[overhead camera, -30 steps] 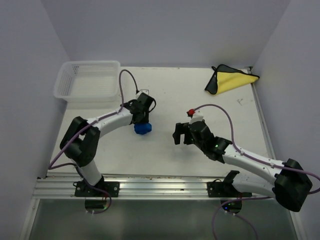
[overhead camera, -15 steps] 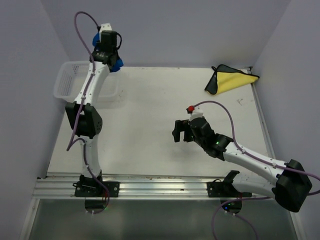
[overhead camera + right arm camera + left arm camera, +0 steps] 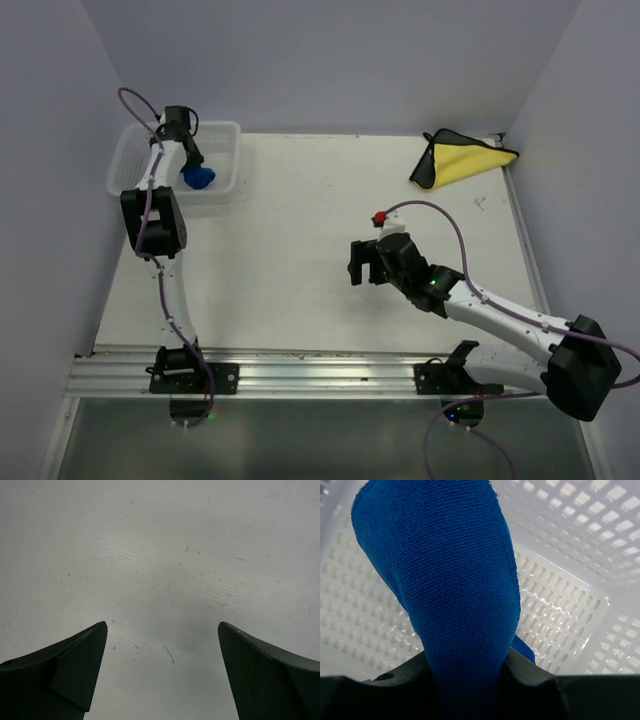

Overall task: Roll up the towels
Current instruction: Place the rolled towel into the container

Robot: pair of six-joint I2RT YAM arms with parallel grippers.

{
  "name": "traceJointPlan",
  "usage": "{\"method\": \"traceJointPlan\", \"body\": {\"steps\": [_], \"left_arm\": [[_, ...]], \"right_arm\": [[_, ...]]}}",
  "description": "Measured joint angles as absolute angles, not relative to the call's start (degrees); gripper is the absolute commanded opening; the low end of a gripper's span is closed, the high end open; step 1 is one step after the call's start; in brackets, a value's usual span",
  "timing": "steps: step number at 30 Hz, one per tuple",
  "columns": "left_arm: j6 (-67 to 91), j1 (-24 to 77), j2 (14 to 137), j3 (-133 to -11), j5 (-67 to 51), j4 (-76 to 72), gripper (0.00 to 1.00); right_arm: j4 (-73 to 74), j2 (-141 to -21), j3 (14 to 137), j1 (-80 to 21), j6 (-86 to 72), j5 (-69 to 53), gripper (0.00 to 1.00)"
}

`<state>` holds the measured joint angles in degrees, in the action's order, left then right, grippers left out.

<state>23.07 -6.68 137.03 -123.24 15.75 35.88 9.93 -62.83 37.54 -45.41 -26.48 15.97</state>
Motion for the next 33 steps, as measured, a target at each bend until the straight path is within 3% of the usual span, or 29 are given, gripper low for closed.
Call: {"method": "traceJointPlan", "body": {"steps": [5,6,9,17,27,33], "left_arm": [[24.69,-5.48,138.52,-120.46,11.7,33.36,0.1],[24.88,-5.19,138.72,-119.77,10.85,32.8,0.2],[24.97,-4.84,139.13,-118.76,9.67,31.18,0.37],[25.06,-4.97,139.13,-118.21,8.29,29.19,0.55],[24.69,-4.82,138.19,-115.63,5.43,25.45,0.99],[24.91,-4.86,136.97,-113.89,4.43,24.38,1.0]], "right_arm": [[9.93,-65.69,37.6,-44.93,-26.48,15.97,0.97],[9.91,-66.02,37.6,-44.84,-26.48,15.97,0.97],[9.89,-66.85,37.87,-44.51,-26.46,15.97,0.97],[9.93,-67.48,39.09,-43.62,-26.35,15.9,0.97],[9.96,-67.46,39.51,-43.44,-26.52,15.94,0.97],[10.0,-67.44,39.51,-43.44,-26.55,16.25,0.98]]}}
